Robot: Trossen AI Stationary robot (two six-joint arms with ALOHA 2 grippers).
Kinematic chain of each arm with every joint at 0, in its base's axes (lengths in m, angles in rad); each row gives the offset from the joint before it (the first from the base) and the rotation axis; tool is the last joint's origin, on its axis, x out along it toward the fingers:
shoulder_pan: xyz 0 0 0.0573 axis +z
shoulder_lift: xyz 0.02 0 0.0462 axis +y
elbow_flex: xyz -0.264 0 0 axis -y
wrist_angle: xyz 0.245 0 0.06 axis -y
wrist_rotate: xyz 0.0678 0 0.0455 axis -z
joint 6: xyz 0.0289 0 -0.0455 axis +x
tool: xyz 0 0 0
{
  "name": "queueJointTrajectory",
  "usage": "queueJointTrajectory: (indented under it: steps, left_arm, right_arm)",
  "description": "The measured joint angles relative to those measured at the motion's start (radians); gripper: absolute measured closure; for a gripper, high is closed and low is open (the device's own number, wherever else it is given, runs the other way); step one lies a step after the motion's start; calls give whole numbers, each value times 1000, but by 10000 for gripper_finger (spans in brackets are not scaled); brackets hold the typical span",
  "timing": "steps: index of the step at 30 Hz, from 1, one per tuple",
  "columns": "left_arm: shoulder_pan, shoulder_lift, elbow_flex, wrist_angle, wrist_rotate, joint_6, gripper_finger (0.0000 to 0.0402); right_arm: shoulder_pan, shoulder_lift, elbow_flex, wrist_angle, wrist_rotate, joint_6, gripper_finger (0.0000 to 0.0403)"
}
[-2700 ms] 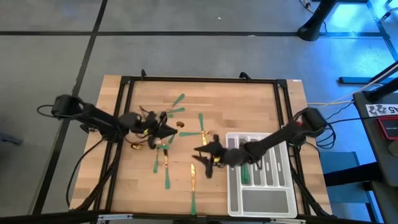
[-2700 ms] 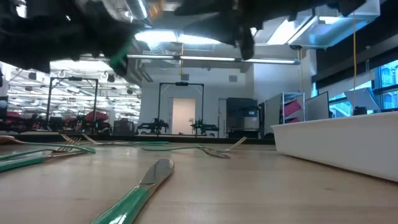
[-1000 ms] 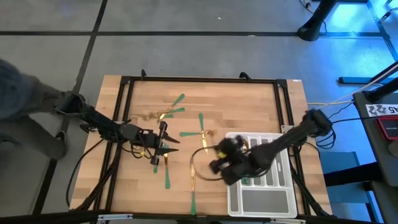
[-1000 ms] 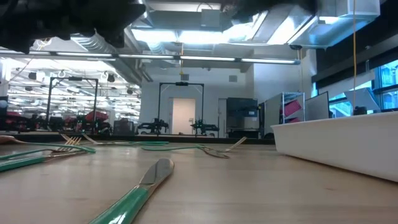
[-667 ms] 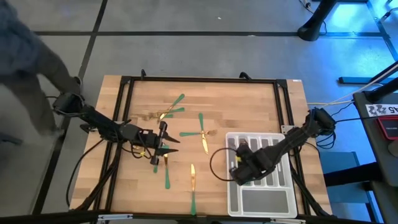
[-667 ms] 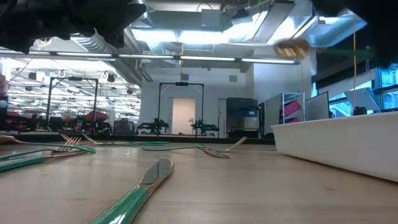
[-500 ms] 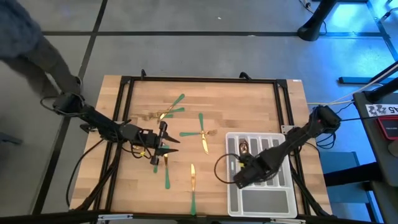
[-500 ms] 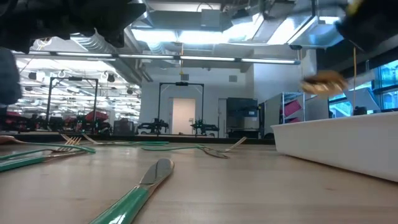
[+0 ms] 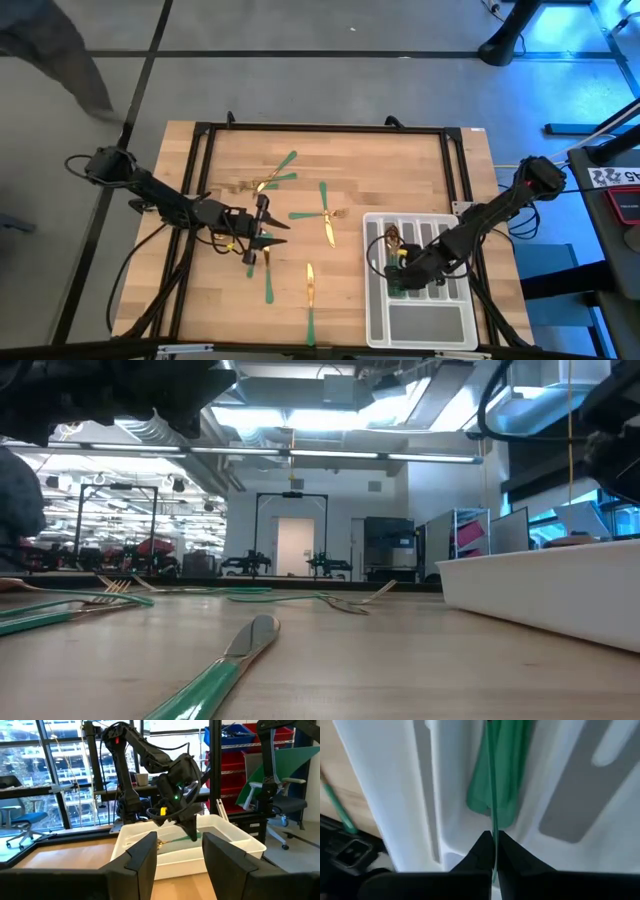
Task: Sort silverware
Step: Put the top green spoon into the silverware rack, then put the middle right green fork into the silverware rack
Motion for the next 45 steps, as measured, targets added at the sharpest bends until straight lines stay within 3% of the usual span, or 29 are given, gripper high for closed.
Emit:
queueJointTrajectory:
  steps: [14,24,29,33,35,37,41,45]
  left_arm:
    - [0,0,0,-27,0,12,254]
    - [0,0,0,-23,0,0,254]
    - [-1,0,0,-37,1,-16,254]
    - [-28,0,1,-197,7,104,254]
    - [-44,0,1,-271,10,123,254]
    - [-64,0,1,-306,8,128,254]
    - [-100,0,1,-316,10,142,254]
    - [-105,0,1,-302,-25,108,254]
  right_arm:
    - [0,0,-40,47,-13,56,387]
    - [-23,-58,-40,46,74,-56,262]
    - [-19,-141,37,-96,182,-99,233]
    - [-19,-130,166,-185,426,-293,231]
    - [-20,-82,228,-124,602,-436,231]
    - [-21,-12,282,-38,707,-630,231]
    - [-54,154,402,99,753,-970,231]
    - [-131,321,504,115,708,-1165,230]
